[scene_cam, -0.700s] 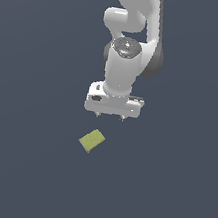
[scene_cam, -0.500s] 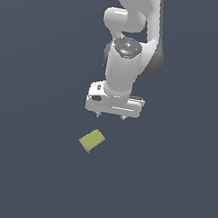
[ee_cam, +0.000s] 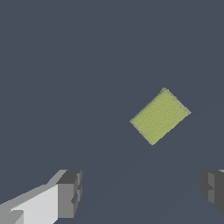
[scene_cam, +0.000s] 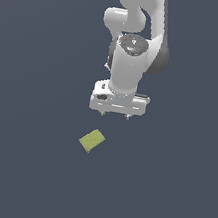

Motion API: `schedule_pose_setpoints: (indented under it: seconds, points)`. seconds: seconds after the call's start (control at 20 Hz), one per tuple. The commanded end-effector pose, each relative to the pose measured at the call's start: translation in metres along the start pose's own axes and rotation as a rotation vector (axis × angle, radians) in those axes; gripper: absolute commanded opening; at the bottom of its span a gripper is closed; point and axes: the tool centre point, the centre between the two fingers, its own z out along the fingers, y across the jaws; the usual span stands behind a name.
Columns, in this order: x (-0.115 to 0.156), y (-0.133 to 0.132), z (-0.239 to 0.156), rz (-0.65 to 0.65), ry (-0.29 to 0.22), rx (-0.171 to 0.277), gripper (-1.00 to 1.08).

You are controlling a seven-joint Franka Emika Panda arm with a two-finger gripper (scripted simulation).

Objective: Pick up the object and move it to a goal position.

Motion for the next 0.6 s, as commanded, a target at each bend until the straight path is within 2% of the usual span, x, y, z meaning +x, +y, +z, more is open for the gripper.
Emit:
schedule_pose_setpoints:
  seconds: [0.0,0.3,0.55]
  points:
    - [0.000,0.001,0.001,0.007,-0.001,0.000,1.00]
    - [0.005,0.007,0.011,0.074,-0.001,0.005,1.00]
    - [0.011,0.017,0.027,0.179,-0.002,0.011,1.00]
